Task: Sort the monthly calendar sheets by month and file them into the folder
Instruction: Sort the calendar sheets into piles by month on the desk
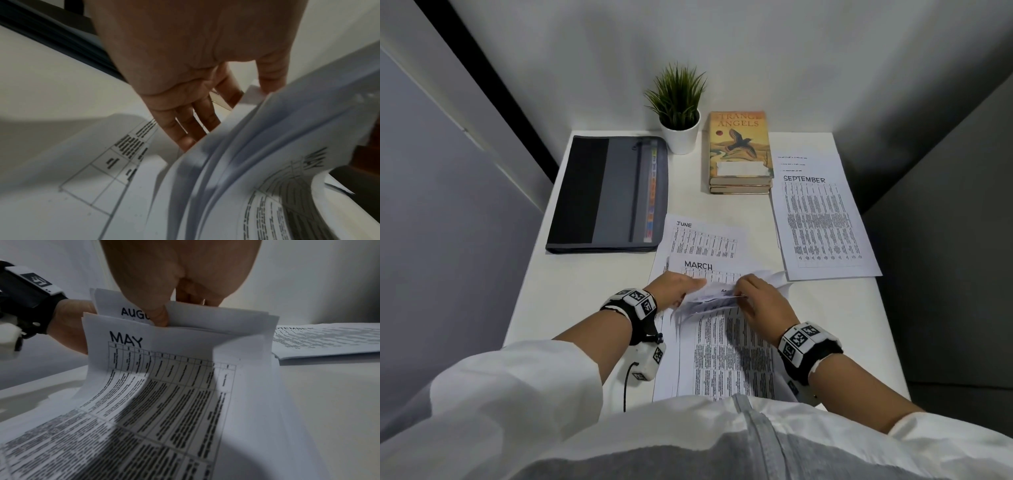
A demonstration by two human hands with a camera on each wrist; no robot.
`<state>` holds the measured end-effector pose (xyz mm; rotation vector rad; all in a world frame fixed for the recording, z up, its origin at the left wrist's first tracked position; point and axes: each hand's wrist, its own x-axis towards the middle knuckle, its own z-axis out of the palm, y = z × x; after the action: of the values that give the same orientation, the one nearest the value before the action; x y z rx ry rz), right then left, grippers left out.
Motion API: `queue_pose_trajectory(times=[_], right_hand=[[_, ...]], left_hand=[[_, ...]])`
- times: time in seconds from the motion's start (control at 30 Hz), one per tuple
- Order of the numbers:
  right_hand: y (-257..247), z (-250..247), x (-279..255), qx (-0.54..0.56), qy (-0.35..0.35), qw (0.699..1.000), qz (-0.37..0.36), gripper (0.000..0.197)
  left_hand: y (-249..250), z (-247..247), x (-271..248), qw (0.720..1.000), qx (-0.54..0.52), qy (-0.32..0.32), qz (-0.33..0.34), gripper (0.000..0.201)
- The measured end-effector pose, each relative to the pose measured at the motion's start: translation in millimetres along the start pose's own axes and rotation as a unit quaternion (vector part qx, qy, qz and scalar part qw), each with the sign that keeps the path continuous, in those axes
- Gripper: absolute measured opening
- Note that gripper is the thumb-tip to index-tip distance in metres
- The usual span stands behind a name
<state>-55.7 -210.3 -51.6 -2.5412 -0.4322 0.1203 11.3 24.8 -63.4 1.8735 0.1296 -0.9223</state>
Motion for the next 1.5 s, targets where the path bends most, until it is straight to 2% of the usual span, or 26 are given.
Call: queue_pose_trajectory(times=[0.1,0.2,0.23,0.33,0.37,0.43,0.47,0.53,0.63,0.7,0.77,0.93,1.07,1.17,1.3,1.37,1.5], right_hand=[[3,-1,6,0.005,-0.012,1.000,0.000,0.007],[3,-1,8,-0.013,-0.034,0.999,-0.002,0.006],[3,-1,9,-0.015,-0.036,0.999,0.002,0.006],[1,-3,8,-0.012,-0.036,0.999,0.004,0.005],[1,-3,8,-0.013,-0.040,0.999,0.000,0.005],[-2,-3,9,-0.013,-0.051,0.999,-0.003,0.006],[-3,-3,9,-0.009,-0.052,0.999,-0.003,0.007],[-3,-2,10,0.009,-0.048,0.999,0.000,0.008],[-1,-1,15,0.038,-0.046,0.998,0.009,0.006],[1,0,19,0.029,-0.050,0.998,0.012,0.007],[2,2,21,0.023,-0.049,0.998,0.014,0.007],[3,5,23,0.017,-0.035,0.999,-0.003,0.008],[2,2,23,-0.010,-0.019,0.999,-0.027,0.011],[0,0,23,0.004,-0.020,1.000,-0.021,0.011],[-4,-1,23,0.008,-0.018,1.000,-0.013,0.007],[-3,-1,23,0.008,-0.012,1.000,-0.018,0.006],[-3,-1,25,-0.002,-0.042,0.999,-0.019,0.011]], left_hand=[[4,-1,1,0.999,0.036,0.005,-0.015,0.056],[11,-3,3,0.996,0.072,0.048,-0.027,0.064],[12,-4,4,0.993,0.090,0.075,-0.016,0.060],[8,-8,9,0.975,0.099,0.200,0.013,0.034],[7,-10,10,0.974,0.074,0.215,-0.002,0.039],[6,-12,13,0.977,0.019,0.206,-0.042,0.054],[7,-13,14,0.978,0.010,0.201,-0.049,0.052],[6,-12,17,0.981,0.030,0.188,-0.030,0.021],[5,-9,15,0.985,0.045,0.167,0.000,0.037],[5,-9,13,0.986,0.039,0.160,0.010,0.033],[5,-9,10,0.989,0.021,0.146,0.022,0.019],[1,-9,12,0.991,-0.022,0.132,0.031,0.031],[0,-12,11,0.987,-0.052,0.147,0.030,0.039],[-1,-13,14,0.984,-0.041,0.168,0.036,0.038],[0,-12,15,0.988,-0.018,0.148,0.046,0.012],[0,-10,15,0.986,-0.037,0.152,0.050,0.021],[3,-7,11,0.985,-0.046,0.154,0.058,0.022]])
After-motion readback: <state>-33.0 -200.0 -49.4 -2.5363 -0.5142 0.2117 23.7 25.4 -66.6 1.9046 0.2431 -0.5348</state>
